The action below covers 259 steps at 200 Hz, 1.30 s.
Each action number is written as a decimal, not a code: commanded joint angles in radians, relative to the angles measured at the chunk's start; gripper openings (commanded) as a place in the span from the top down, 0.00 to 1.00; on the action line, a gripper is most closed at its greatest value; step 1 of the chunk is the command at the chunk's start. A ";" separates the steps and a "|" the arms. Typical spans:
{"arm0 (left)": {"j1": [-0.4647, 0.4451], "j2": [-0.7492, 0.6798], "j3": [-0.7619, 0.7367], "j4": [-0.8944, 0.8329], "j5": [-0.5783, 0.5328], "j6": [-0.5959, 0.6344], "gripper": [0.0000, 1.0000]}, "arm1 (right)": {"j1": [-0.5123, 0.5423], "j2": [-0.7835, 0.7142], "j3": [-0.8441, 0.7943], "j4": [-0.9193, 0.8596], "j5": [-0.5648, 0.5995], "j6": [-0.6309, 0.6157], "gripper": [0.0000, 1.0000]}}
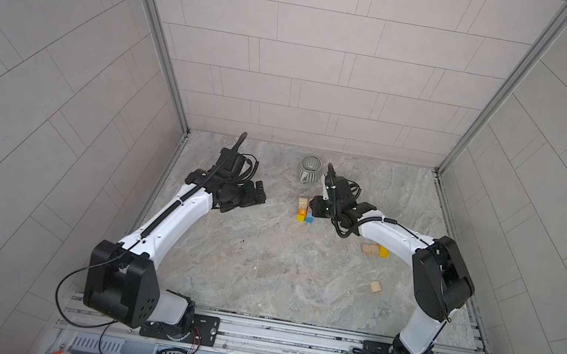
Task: Build the wood block tower
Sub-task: 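Lower the R cube onto the stack beside the T cube and open the right gripper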
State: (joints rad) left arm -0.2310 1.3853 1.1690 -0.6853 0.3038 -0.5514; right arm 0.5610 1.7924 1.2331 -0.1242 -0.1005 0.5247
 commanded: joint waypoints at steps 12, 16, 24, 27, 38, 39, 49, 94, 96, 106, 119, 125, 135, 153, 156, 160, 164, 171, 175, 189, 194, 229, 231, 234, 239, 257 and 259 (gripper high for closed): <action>0.008 -0.020 -0.010 0.003 0.004 -0.005 0.01 | 0.005 0.024 0.022 -0.012 0.007 0.010 0.83; 0.008 -0.020 -0.010 0.003 0.003 -0.006 0.02 | 0.004 0.024 0.022 -0.012 0.007 0.011 0.83; 0.008 -0.019 -0.010 0.003 0.003 -0.006 0.02 | 0.004 0.025 0.023 -0.012 0.006 0.012 0.83; 0.008 -0.018 -0.011 0.003 0.004 -0.006 0.02 | 0.005 0.027 0.023 -0.011 0.006 0.011 0.83; 0.008 -0.018 -0.011 0.004 0.004 -0.006 0.02 | 0.004 0.029 0.026 -0.011 0.005 0.011 0.83; 0.008 -0.018 -0.011 0.003 0.004 -0.005 0.01 | 0.004 0.029 0.026 -0.012 0.005 0.012 0.83; 0.008 -0.018 -0.010 0.004 0.006 -0.006 0.02 | 0.004 0.034 0.028 -0.012 0.002 0.014 0.83; 0.010 -0.018 -0.010 0.004 0.008 -0.006 0.01 | 0.006 0.047 0.037 -0.013 -0.002 0.017 0.83; 0.010 -0.018 -0.011 0.005 0.008 -0.006 0.02 | 0.007 0.048 0.038 -0.014 -0.002 0.017 0.83; 0.010 -0.017 -0.009 0.005 0.008 -0.006 0.02 | 0.006 0.050 0.041 -0.014 -0.004 0.017 0.83; 0.010 -0.017 -0.010 0.005 0.008 -0.007 0.02 | 0.006 0.050 0.042 -0.015 -0.004 0.018 0.82; 0.011 -0.017 -0.010 0.004 0.009 -0.007 0.02 | 0.006 0.050 0.042 -0.016 -0.004 0.018 0.82; 0.011 -0.018 -0.011 0.004 0.009 -0.007 0.02 | 0.007 0.049 0.042 -0.018 -0.003 0.018 0.81; 0.014 -0.017 -0.011 0.006 0.013 -0.008 0.02 | 0.009 0.046 0.042 -0.020 -0.001 0.017 0.78; 0.015 -0.017 -0.010 0.006 0.014 -0.008 0.02 | 0.008 0.047 0.040 -0.021 -0.001 0.017 0.78; 0.015 -0.016 -0.011 0.006 0.014 -0.008 0.02 | 0.009 0.046 0.041 -0.021 0.000 0.017 0.78; 0.015 -0.016 -0.012 0.007 0.014 -0.008 0.02 | 0.008 0.045 0.042 -0.022 0.002 0.017 0.77; 0.016 -0.016 -0.012 0.007 0.015 -0.008 0.02 | 0.010 0.045 0.042 -0.023 0.002 0.017 0.77; 0.016 -0.016 -0.012 0.007 0.015 -0.008 0.02 | 0.009 0.043 0.042 -0.024 0.001 0.017 0.76; 0.018 -0.018 -0.012 0.008 0.015 -0.009 0.02 | 0.009 0.041 0.042 -0.026 0.002 0.017 0.75; 0.018 -0.018 -0.012 0.008 0.015 -0.008 0.02 | 0.010 0.041 0.041 -0.025 0.003 0.018 0.75; 0.021 -0.018 -0.013 0.008 0.016 -0.010 0.02 | 0.012 0.033 0.036 -0.028 0.005 0.016 0.72; 0.021 -0.017 -0.013 0.010 0.015 -0.010 0.02 | 0.011 0.034 0.036 -0.028 0.005 0.016 0.72; 0.022 -0.018 -0.013 0.010 0.015 -0.009 0.02 | 0.012 0.032 0.036 -0.028 0.005 0.016 0.72; 0.022 -0.016 -0.013 0.009 0.017 -0.010 0.02 | 0.012 0.032 0.035 -0.028 0.006 0.015 0.72; 0.024 -0.016 -0.013 0.010 0.019 -0.012 0.02 | 0.013 0.027 0.033 -0.028 0.006 0.015 0.71; 0.025 -0.015 -0.013 0.010 0.019 -0.012 0.02 | 0.013 0.028 0.033 -0.028 0.005 0.016 0.71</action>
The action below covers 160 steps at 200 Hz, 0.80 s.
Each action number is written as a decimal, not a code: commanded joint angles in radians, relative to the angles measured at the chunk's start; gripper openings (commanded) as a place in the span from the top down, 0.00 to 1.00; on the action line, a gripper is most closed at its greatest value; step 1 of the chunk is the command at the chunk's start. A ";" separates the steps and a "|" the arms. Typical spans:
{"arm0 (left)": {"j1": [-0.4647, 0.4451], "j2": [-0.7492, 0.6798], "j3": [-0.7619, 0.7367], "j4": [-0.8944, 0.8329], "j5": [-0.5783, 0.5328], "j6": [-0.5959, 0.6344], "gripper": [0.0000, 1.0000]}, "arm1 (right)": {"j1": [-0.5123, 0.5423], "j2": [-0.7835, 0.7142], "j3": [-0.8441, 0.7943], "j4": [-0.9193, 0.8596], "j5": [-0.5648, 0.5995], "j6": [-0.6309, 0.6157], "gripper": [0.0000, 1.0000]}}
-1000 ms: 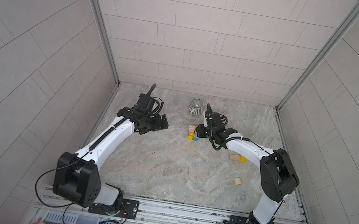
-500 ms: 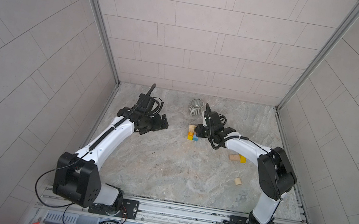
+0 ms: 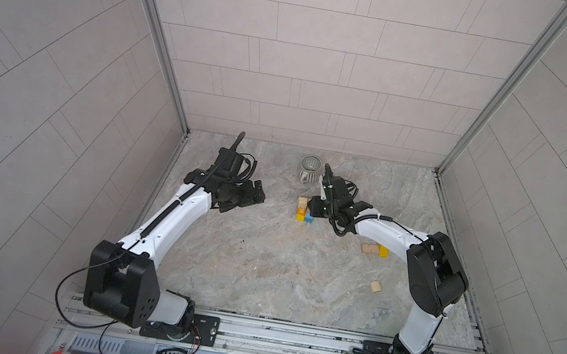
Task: Build the wood block tower
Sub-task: 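Lower the R cube onto the stack beside the T cube and open the right gripper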
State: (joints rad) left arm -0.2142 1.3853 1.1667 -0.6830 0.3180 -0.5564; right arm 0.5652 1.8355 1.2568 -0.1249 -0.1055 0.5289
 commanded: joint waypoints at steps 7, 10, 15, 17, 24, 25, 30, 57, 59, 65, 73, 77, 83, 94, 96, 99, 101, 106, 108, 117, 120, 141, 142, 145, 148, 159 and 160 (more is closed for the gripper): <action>0.009 -0.015 -0.012 0.008 0.006 -0.009 0.02 | 0.010 -0.018 0.007 -0.028 0.010 0.013 0.70; 0.008 -0.014 -0.013 0.009 0.008 -0.008 0.02 | 0.010 -0.019 0.008 -0.027 0.012 0.014 0.70; 0.008 -0.014 -0.012 0.009 0.009 -0.008 0.02 | 0.010 -0.020 0.006 -0.028 0.010 0.014 0.69; 0.010 -0.014 -0.012 0.010 0.009 -0.008 0.02 | 0.010 -0.021 0.006 -0.028 0.010 0.014 0.69; 0.010 -0.014 -0.013 0.010 0.009 -0.009 0.02 | 0.012 -0.024 0.005 -0.027 0.012 0.013 0.69; 0.010 -0.014 -0.012 0.011 0.009 -0.009 0.02 | 0.012 -0.024 0.005 -0.027 0.012 0.014 0.69; 0.011 -0.013 -0.013 0.010 0.010 -0.009 0.02 | 0.012 -0.025 0.005 -0.027 0.013 0.014 0.68; 0.013 -0.014 -0.014 0.011 0.012 -0.010 0.02 | 0.012 -0.033 0.000 -0.030 0.019 0.013 0.66; 0.013 -0.014 -0.014 0.011 0.012 -0.010 0.02 | 0.012 -0.035 0.000 -0.031 0.019 0.013 0.66; 0.013 -0.014 -0.014 0.012 0.013 -0.011 0.02 | 0.012 -0.037 0.000 -0.032 0.020 0.013 0.65; 0.013 -0.011 -0.015 0.013 0.014 -0.010 0.02 | 0.012 -0.041 -0.001 -0.034 0.021 0.012 0.64; 0.013 -0.011 -0.015 0.013 0.013 -0.010 0.02 | 0.013 -0.044 -0.003 -0.033 0.022 0.011 0.64; 0.014 -0.012 -0.014 0.013 0.015 -0.011 0.02 | 0.012 -0.045 -0.004 -0.035 0.024 0.012 0.64; 0.015 -0.012 -0.015 0.014 0.016 -0.013 0.02 | 0.013 -0.050 -0.008 -0.035 0.028 0.010 0.63; 0.015 -0.012 -0.016 0.015 0.017 -0.013 0.02 | 0.013 -0.050 -0.008 -0.035 0.029 0.009 0.63; 0.014 -0.012 -0.015 0.015 0.017 -0.013 0.02 | 0.012 -0.052 -0.009 -0.036 0.029 0.010 0.63; 0.015 -0.011 -0.015 0.015 0.016 -0.013 0.02 | 0.013 -0.052 -0.010 -0.036 0.030 0.009 0.63; 0.016 -0.011 -0.016 0.014 0.017 -0.014 0.02 | 0.013 -0.055 -0.011 -0.038 0.030 0.008 0.62; 0.015 -0.012 -0.016 0.014 0.017 -0.014 0.02 | 0.012 -0.055 -0.012 -0.037 0.030 0.008 0.62; 0.016 -0.012 -0.015 0.014 0.017 -0.013 0.02 | 0.013 -0.057 -0.014 -0.037 0.032 0.008 0.61; 0.016 -0.010 -0.016 0.015 0.017 -0.014 0.02 | 0.012 -0.059 -0.014 -0.037 0.032 0.008 0.61; 0.018 -0.008 -0.016 0.017 0.019 -0.013 0.02 | 0.013 -0.064 -0.016 -0.042 0.038 0.002 0.60; 0.017 -0.008 -0.016 0.016 0.019 -0.014 0.02 | 0.012 -0.064 -0.016 -0.041 0.038 0.001 0.60; 0.018 -0.008 -0.015 0.016 0.020 -0.011 0.02 | 0.012 -0.066 -0.016 -0.043 0.038 0.001 0.59; 0.019 -0.005 -0.016 0.018 0.022 -0.010 0.02 | 0.012 -0.067 -0.016 -0.043 0.038 0.000 0.59; 0.019 -0.002 -0.014 0.017 0.031 -0.006 0.02 | 0.013 -0.072 -0.016 -0.045 0.039 0.000 0.58; 0.018 -0.002 -0.015 0.017 0.032 -0.005 0.01 | 0.013 -0.073 -0.016 -0.045 0.040 0.000 0.58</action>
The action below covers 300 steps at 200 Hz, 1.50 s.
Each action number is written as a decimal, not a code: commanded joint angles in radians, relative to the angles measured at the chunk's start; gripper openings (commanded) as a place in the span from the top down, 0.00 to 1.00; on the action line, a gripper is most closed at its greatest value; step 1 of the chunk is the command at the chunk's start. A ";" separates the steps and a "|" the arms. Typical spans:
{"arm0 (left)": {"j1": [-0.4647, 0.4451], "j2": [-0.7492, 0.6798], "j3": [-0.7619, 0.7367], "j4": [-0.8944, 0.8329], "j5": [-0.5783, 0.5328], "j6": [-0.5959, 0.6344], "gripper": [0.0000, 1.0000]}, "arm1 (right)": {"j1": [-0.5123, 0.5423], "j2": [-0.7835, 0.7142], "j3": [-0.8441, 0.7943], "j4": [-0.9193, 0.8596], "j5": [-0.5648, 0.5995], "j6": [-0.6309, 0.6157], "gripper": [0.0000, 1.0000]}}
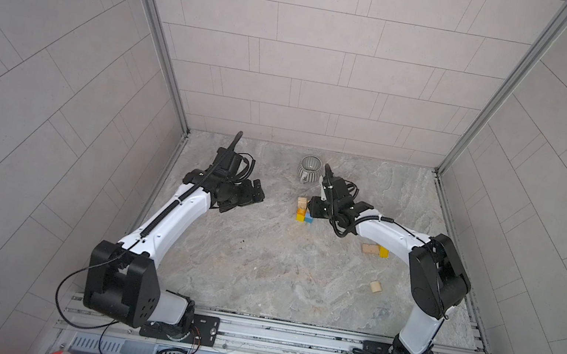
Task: Build the wood block tower
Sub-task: 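Lower the R cube onto the stack beside the T cube and open the right gripper, then raise the right gripper and move it toward the plain wooden block by the yellow wedge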
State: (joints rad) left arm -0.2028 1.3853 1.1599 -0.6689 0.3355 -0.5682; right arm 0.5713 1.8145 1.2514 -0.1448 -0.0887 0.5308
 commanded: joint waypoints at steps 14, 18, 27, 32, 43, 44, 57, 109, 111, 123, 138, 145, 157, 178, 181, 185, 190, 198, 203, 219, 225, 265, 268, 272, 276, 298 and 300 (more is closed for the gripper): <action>0.007 0.003 -0.006 0.004 0.017 0.016 0.00 | 0.007 -0.065 -0.010 -0.034 0.026 -0.007 0.56; 0.008 0.003 -0.005 0.003 0.017 0.020 0.00 | 0.005 -0.070 -0.010 -0.037 0.028 -0.008 0.56; 0.007 0.004 -0.005 0.003 0.016 0.025 0.00 | 0.005 -0.085 -0.013 -0.047 0.035 -0.014 0.54; 0.008 0.004 -0.006 0.003 0.014 0.027 0.00 | 0.004 -0.094 -0.016 -0.051 0.040 -0.019 0.53; 0.006 0.009 -0.005 0.003 0.012 0.028 0.00 | -0.003 -0.122 -0.025 -0.060 0.047 -0.028 0.52; 0.005 0.010 -0.004 0.003 0.012 0.029 0.00 | -0.003 -0.124 -0.027 -0.059 0.048 -0.029 0.51; -0.002 0.022 -0.002 0.003 0.012 0.031 0.00 | -0.015 -0.161 -0.049 -0.061 0.053 -0.038 0.49; -0.075 0.032 0.017 -0.024 -0.085 0.046 0.00 | -0.106 -0.296 -0.152 -0.100 0.042 -0.004 0.38; -0.078 0.031 0.015 -0.024 -0.089 0.045 0.00 | -0.111 -0.300 -0.158 -0.101 0.040 -0.002 0.37; -0.100 0.029 0.012 -0.027 -0.108 0.043 0.00 | -0.141 -0.327 -0.191 -0.105 0.028 0.017 0.36; -0.133 0.033 0.018 -0.037 -0.132 0.043 0.00 | -0.180 -0.363 -0.234 -0.112 0.023 0.039 0.34; -0.152 0.034 0.023 -0.044 -0.152 0.043 0.00 | -0.202 -0.381 -0.255 -0.116 0.027 0.049 0.34; -0.183 0.034 0.028 -0.052 -0.178 0.045 0.00 | -0.237 -0.413 -0.293 -0.121 0.031 0.063 0.33; -0.215 0.033 0.028 -0.054 -0.194 0.035 0.00 | -0.292 -0.465 -0.356 -0.133 0.060 0.081 0.32; -0.219 0.032 0.028 -0.054 -0.196 0.033 0.00 | -0.299 -0.470 -0.365 -0.133 0.062 0.082 0.32; -0.225 0.033 0.027 -0.054 -0.198 0.032 0.00 | -0.309 -0.479 -0.377 -0.135 0.065 0.086 0.32; -0.232 0.031 0.026 -0.054 -0.201 0.029 0.00 | -0.320 -0.490 -0.393 -0.134 0.068 0.086 0.32; -0.243 0.029 0.024 -0.054 -0.206 0.024 0.00 | -0.340 -0.505 -0.416 -0.134 0.070 0.090 0.32; -0.252 0.028 0.023 -0.052 -0.210 0.021 0.00 | -0.351 -0.513 -0.430 -0.134 0.068 0.094 0.32; -0.275 0.024 0.008 -0.044 -0.220 0.008 0.00 | -0.383 -0.530 -0.473 -0.134 0.052 0.114 0.32; -0.282 0.021 0.000 -0.037 -0.223 0.001 0.00 | -0.390 -0.536 -0.487 -0.135 0.046 0.118 0.32; -0.322 -0.014 -0.098 0.060 -0.235 -0.067 0.00 | -0.427 -0.560 -0.566 -0.134 0.034 0.126 0.31; -0.325 -0.015 -0.104 0.067 -0.237 -0.072 0.00 | -0.430 -0.560 -0.570 -0.135 0.031 0.128 0.31; -0.329 -0.017 -0.114 0.075 -0.238 -0.076 0.00 | -0.436 -0.559 -0.577 -0.135 0.028 0.129 0.30; -0.332 -0.020 -0.120 0.081 -0.240 -0.081 0.00 | -0.439 -0.558 -0.583 -0.135 0.024 0.132 0.30; -0.340 -0.029 -0.158 0.108 -0.245 -0.094 0.00 | -0.443 -0.549 -0.602 -0.141 0.012 0.145 0.29; -0.340 -0.031 -0.159 0.109 -0.247 -0.094 0.00 | -0.443 -0.547 -0.602 -0.142 0.010 0.147 0.29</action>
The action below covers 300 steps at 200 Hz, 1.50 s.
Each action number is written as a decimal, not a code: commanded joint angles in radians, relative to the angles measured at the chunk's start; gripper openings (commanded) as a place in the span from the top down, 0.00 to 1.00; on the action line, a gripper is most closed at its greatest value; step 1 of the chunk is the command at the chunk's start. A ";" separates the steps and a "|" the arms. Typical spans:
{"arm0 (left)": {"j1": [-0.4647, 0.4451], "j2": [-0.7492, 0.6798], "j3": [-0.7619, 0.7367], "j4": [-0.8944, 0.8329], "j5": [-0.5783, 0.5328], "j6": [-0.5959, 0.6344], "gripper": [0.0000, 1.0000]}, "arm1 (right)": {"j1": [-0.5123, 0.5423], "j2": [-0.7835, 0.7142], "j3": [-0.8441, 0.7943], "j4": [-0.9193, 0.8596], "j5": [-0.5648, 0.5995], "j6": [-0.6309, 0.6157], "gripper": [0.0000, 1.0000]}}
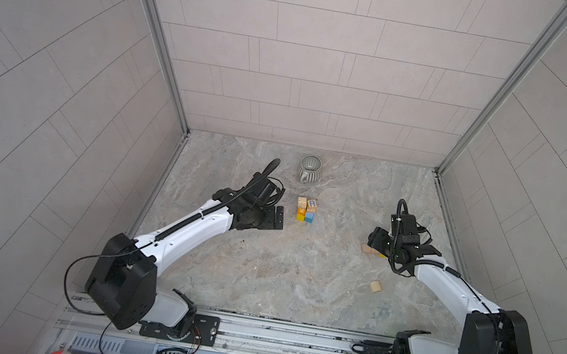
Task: Build the wood block tower
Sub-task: 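Raise the right gripper and move it toward the plain wooden block by the yellow wedge, then lower the right gripper and close it on the plain wooden block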
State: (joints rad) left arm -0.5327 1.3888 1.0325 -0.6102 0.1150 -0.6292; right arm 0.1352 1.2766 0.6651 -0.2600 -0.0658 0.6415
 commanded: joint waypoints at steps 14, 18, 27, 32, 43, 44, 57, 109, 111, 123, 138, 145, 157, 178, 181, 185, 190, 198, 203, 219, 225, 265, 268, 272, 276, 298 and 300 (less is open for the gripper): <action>-0.010 -0.044 -0.048 0.055 -0.036 -0.033 0.00 | -0.007 0.001 -0.019 -0.031 -0.032 0.042 0.29; -0.010 -0.047 -0.053 0.057 -0.038 -0.033 0.00 | -0.007 0.005 -0.019 -0.031 -0.040 0.044 0.29; -0.010 -0.054 -0.066 0.065 -0.041 -0.033 0.00 | -0.007 0.018 -0.018 -0.034 -0.058 0.045 0.29; -0.011 -0.057 -0.071 0.070 -0.040 -0.035 0.00 | -0.007 0.026 -0.016 -0.037 -0.068 0.044 0.29; -0.010 -0.061 -0.081 0.077 -0.036 -0.037 0.00 | -0.007 0.047 -0.010 -0.045 -0.091 0.043 0.29; -0.011 -0.062 -0.082 0.077 -0.037 -0.037 0.00 | -0.007 0.049 -0.008 -0.046 -0.093 0.043 0.29; -0.010 -0.062 -0.088 0.082 -0.034 -0.039 0.00 | -0.007 0.076 0.000 -0.055 -0.115 0.046 0.29; -0.010 -0.077 -0.105 0.097 -0.028 -0.040 0.00 | -0.005 0.129 0.003 -0.029 -0.130 0.049 0.29; -0.010 -0.076 -0.106 0.097 -0.027 -0.040 0.00 | -0.005 0.131 0.005 -0.027 -0.130 0.048 0.29; -0.011 -0.076 -0.106 0.099 -0.028 -0.041 0.00 | -0.006 0.147 0.016 -0.025 -0.135 0.047 0.29; -0.011 -0.076 -0.106 0.099 -0.027 -0.041 0.00 | -0.005 0.173 0.036 -0.024 -0.139 0.044 0.29; -0.010 -0.076 -0.106 0.099 -0.027 -0.042 0.00 | -0.005 0.185 0.045 -0.024 -0.140 0.040 0.29; -0.011 -0.076 -0.106 0.099 -0.029 -0.041 0.00 | -0.006 0.207 0.060 -0.025 -0.139 0.034 0.29; -0.010 -0.080 -0.107 0.096 -0.033 -0.041 0.00 | -0.006 0.242 0.092 -0.025 -0.142 0.024 0.29; -0.010 -0.082 -0.106 0.095 -0.035 -0.041 0.00 | -0.005 0.249 0.097 -0.025 -0.144 0.023 0.29; -0.011 -0.082 -0.106 0.094 -0.035 -0.041 0.00 | -0.005 0.257 0.103 -0.024 -0.148 0.022 0.30; -0.009 -0.085 -0.106 0.092 -0.038 -0.040 0.00 | -0.006 0.268 0.113 -0.024 -0.155 0.018 0.30; -0.010 -0.085 -0.106 0.092 -0.042 -0.041 0.00 | -0.005 0.287 0.130 -0.025 -0.172 0.011 0.30; -0.009 -0.085 -0.105 0.092 -0.048 -0.041 0.00 | -0.004 0.301 0.143 -0.029 -0.181 0.005 0.31; -0.006 -0.082 -0.104 0.092 -0.055 -0.042 0.00 | 0.006 0.341 0.186 -0.057 -0.196 -0.024 0.32; -0.004 -0.081 -0.102 0.092 -0.053 -0.042 0.00 | 0.011 0.356 0.205 -0.077 -0.196 -0.035 0.32; 0.000 -0.068 -0.092 0.089 -0.037 -0.040 0.00 | 0.066 0.427 0.286 -0.193 -0.125 -0.123 0.34; 0.002 -0.069 -0.092 0.089 -0.036 -0.040 0.00 | 0.070 0.429 0.288 -0.198 -0.117 -0.126 0.34; 0.001 -0.068 -0.092 0.089 -0.035 -0.040 0.00 | 0.076 0.431 0.292 -0.206 -0.105 -0.133 0.34; 0.002 -0.067 -0.092 0.089 -0.034 -0.039 0.00 | 0.082 0.434 0.295 -0.214 -0.094 -0.138 0.34; 0.003 -0.064 -0.095 0.091 -0.026 -0.038 0.00 | 0.109 0.448 0.310 -0.253 -0.042 -0.162 0.34; 0.002 -0.064 -0.095 0.090 -0.025 -0.039 0.00 | 0.111 0.448 0.309 -0.256 -0.038 -0.163 0.34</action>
State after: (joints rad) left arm -0.5346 1.3277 0.9363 -0.5209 0.0853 -0.6651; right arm 0.2184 1.6981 0.9718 -0.3988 -0.1726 0.5251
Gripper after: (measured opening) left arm 0.996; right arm 0.662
